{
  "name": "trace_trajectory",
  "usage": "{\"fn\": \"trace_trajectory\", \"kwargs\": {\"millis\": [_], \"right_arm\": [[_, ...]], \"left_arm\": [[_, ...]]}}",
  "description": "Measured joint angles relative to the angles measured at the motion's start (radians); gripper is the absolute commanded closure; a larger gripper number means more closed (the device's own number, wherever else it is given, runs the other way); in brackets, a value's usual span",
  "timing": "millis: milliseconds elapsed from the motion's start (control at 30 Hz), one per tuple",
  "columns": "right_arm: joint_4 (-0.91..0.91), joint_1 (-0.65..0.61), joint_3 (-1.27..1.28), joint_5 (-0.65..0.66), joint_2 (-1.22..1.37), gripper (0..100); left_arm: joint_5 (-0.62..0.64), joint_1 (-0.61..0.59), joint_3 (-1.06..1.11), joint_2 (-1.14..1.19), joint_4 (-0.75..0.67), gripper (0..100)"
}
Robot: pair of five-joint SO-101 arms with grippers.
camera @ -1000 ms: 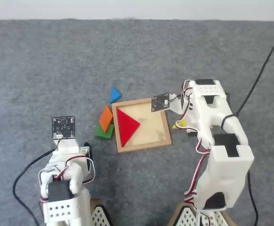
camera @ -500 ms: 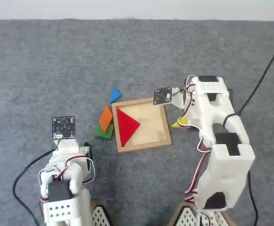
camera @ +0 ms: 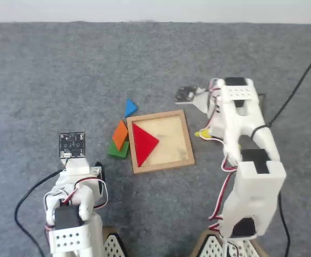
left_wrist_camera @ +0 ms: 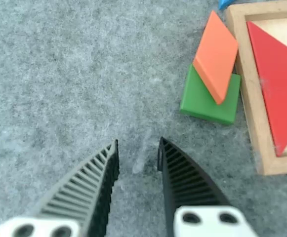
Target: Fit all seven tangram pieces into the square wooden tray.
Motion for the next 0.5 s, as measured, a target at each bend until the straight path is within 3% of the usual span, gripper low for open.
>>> {"fn": "trace_trajectory", "kwargs": {"millis": [333,433,500], "right_arm": [[0.043,-0.098,-0.152,-0.454,-0.003,74.2],[0.071,-0.1,-0.173,-0.459,-0.003,74.2],[0.135,-0.083,-0.176,-0.361,-0.003,74.2]], "left_arm": [[0.0,0.0,0.0,0.0,0.0,87],[0.0,0.0,0.0,0.0,0.0,87],[0.0,0.0,0.0,0.0,0.0,87]]}}
